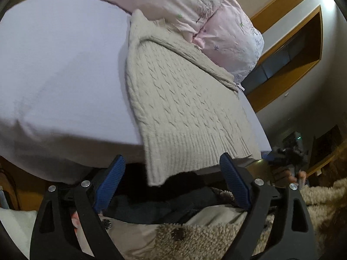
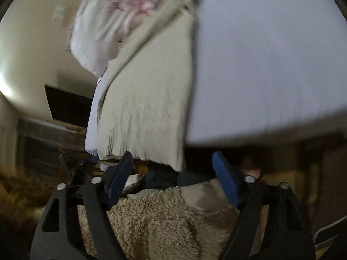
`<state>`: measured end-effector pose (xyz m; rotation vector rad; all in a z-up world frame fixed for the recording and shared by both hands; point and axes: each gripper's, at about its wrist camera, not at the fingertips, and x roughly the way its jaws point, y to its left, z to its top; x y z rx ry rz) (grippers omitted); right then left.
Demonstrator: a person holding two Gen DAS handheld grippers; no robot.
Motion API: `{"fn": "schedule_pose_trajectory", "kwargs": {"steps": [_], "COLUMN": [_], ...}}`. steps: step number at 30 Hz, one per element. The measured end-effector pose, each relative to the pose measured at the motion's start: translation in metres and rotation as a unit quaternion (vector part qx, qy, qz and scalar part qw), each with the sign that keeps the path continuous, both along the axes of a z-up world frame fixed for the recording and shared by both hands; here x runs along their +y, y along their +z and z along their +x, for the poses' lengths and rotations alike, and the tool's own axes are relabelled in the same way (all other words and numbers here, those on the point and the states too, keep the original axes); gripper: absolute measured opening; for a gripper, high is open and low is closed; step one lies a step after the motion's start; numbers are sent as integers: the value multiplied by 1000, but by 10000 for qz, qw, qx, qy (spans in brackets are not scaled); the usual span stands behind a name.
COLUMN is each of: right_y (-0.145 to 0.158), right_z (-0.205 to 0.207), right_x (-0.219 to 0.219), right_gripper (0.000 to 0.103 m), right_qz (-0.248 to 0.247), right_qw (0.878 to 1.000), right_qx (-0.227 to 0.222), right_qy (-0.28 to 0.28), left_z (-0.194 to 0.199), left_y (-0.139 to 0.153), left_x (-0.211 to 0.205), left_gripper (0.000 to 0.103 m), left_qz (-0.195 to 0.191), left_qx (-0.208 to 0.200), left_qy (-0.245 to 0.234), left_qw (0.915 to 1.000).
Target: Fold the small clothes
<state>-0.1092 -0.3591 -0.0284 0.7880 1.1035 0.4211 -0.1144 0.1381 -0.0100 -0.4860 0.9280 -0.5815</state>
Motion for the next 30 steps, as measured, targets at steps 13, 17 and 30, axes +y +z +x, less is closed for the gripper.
{"fn": "schedule_pose_trajectory", "kwargs": {"steps": [13,17,30], "right_y": [-13,41,107], "right_z": [6,24,266], "right_x": [16,5,9], "right_gripper": [7,7,7], "right_qz": [1004,699,-886], "right_qw": [9926,9857,9563], "right_qx": [-619,-1521,-2409], "right_qy": [303,171,-1402], "left_z": [9,24,292], "left_y": [-7,28,92], "left_x": [-1,-2,-29], "left_gripper": [7,7,7], "left_qz": [-940,-816,369], "left_qx": [523,7,-667], "left_qy": [366,296,1443], "left_qw": [9935,9962,9866]}}
